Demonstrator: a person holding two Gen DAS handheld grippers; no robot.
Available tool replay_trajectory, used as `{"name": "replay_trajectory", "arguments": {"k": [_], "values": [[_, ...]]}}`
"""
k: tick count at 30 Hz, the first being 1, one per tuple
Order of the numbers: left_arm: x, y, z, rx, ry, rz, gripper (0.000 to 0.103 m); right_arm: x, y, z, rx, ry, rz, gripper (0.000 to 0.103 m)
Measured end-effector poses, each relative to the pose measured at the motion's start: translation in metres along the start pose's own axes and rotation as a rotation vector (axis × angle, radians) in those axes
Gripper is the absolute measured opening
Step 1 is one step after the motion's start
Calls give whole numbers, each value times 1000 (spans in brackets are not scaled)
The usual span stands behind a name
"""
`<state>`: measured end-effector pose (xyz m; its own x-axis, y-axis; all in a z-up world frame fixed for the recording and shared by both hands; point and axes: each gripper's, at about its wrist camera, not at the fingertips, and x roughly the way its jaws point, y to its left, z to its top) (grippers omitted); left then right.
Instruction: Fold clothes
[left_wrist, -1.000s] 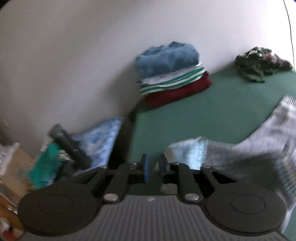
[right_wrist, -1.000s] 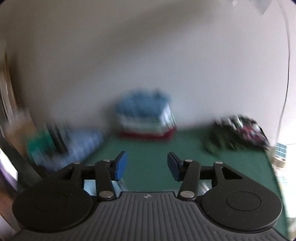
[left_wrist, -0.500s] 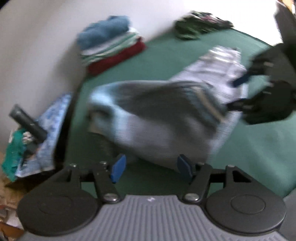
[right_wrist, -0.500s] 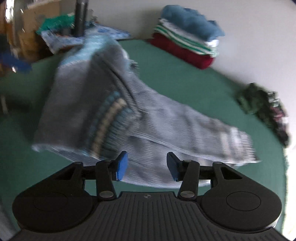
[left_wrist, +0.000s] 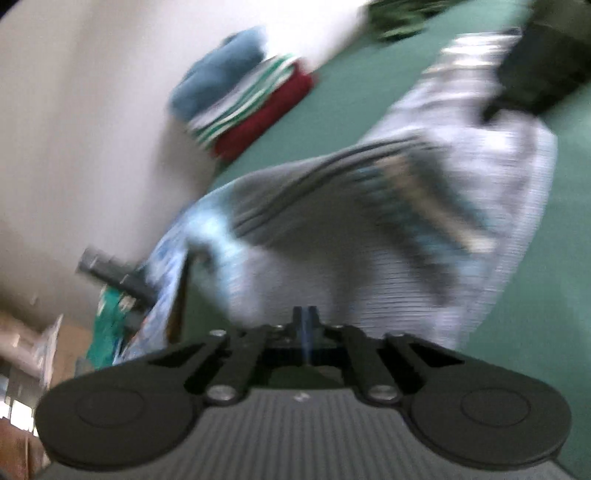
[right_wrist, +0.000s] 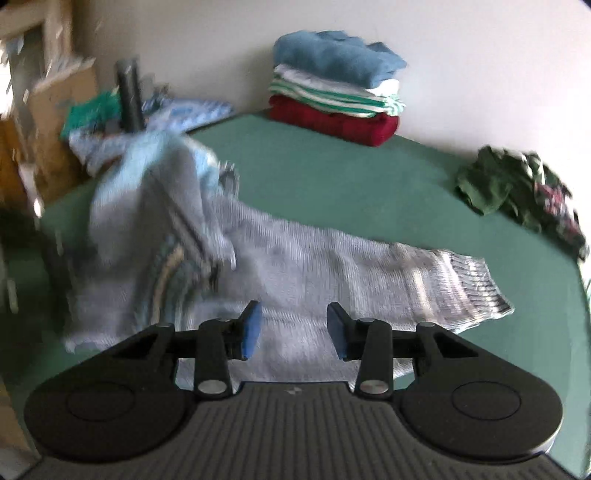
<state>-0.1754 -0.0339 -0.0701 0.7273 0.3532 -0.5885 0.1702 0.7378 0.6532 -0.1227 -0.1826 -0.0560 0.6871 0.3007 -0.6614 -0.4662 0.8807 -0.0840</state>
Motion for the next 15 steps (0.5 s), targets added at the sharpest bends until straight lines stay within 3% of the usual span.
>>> {"name": "replay_trajectory", "arguments": {"k": [3, 6, 12, 14, 15], "values": [[12, 25, 1, -58, 53, 31, 3, 9, 13, -10, -122, 24, 18, 42], [-4, 41, -2, -96, 21, -45, 12, 15, 29, -14, -232, 6, 19, 42], [-38, 0, -11, -14, 0, -181, 36, 35, 42, -3, -271, -54, 22, 40], [-42, -19, -12, 14, 3, -185, 35, 40, 36, 3, -211, -50, 58, 30], [-41, -24, -11, 16, 0, -179, 34, 42, 30, 6, -160, -47, 90, 18]]}}
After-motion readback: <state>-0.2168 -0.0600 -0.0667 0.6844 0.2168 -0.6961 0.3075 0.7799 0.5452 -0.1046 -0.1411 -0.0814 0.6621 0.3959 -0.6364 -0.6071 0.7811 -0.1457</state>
